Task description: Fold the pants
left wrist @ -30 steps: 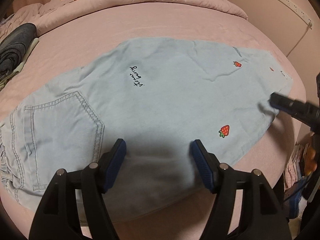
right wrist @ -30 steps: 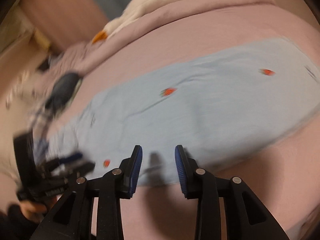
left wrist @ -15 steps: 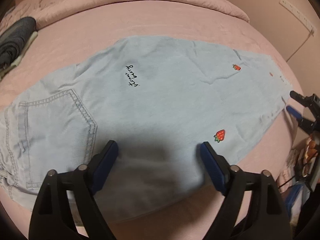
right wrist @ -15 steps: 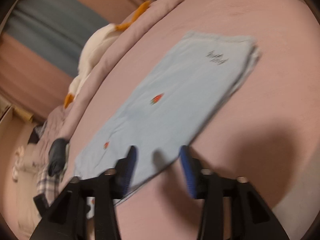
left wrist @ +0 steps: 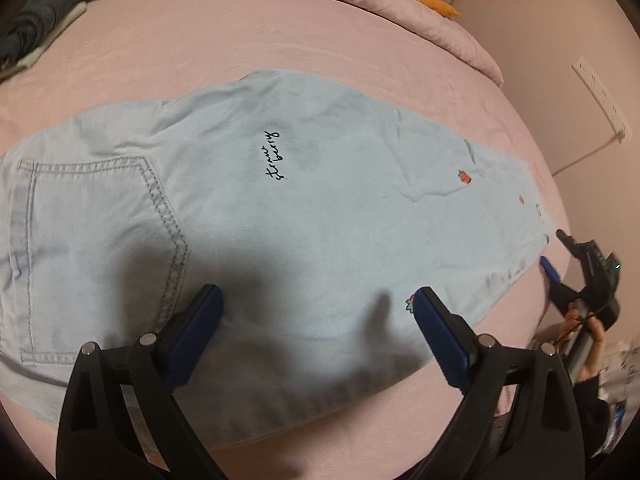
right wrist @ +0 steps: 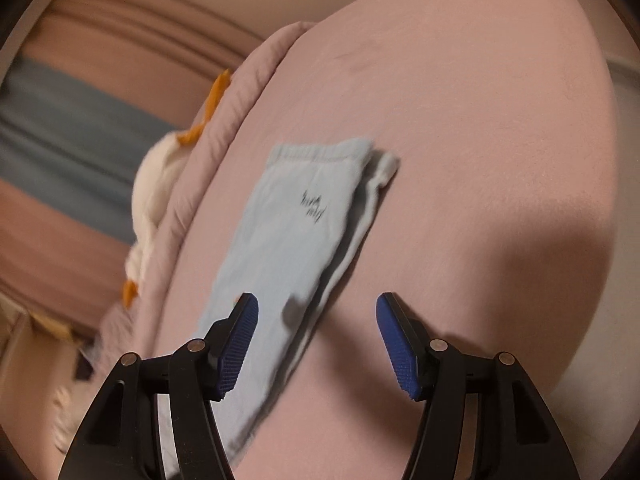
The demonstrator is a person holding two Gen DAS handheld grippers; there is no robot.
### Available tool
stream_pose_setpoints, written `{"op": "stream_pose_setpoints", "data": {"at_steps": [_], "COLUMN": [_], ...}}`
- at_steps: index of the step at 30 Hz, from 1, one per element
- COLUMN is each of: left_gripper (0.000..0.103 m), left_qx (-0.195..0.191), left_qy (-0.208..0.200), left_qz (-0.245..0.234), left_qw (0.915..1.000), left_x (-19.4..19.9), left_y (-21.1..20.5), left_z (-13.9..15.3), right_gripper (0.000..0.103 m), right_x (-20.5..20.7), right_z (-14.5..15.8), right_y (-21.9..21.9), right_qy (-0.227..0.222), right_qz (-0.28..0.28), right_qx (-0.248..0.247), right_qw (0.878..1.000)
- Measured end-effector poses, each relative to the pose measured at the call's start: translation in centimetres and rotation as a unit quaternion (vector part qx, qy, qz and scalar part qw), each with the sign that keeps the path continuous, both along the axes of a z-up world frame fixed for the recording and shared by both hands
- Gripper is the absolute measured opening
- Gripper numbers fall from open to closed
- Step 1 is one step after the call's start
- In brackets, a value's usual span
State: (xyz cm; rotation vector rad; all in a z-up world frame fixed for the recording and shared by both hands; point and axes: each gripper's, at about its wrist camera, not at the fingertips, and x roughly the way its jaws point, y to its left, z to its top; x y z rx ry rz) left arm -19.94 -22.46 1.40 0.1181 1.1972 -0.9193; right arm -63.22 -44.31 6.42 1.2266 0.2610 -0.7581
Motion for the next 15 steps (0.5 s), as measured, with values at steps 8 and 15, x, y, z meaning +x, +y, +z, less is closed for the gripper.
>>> {"op": "stream_pose_setpoints", "data": {"at_steps": [8,15], "left_gripper": [0.102,0.102], "left_qx": [0.01,0.011], "left_qy": [-0.016,-0.009], "left_qz": [-0.01,0.002], "left_qw": [0.9998,0.9999], "left_x": [-0.5,-0.2], "left_y": [-0.5,-0.8], "left_z": [0.0,-0.2], "right_gripper": [0.062,0.062], "right_x": [0.4,1.4], "right_z": [0.0,0.4], "right_y": [-3.1,-4.6], "right_qy": [-0.022,0.0], "right_qz": [-0.029,-0.022], "right_qx": [-0.003,-0.026], "right_qw": [0.999,0.999]}}
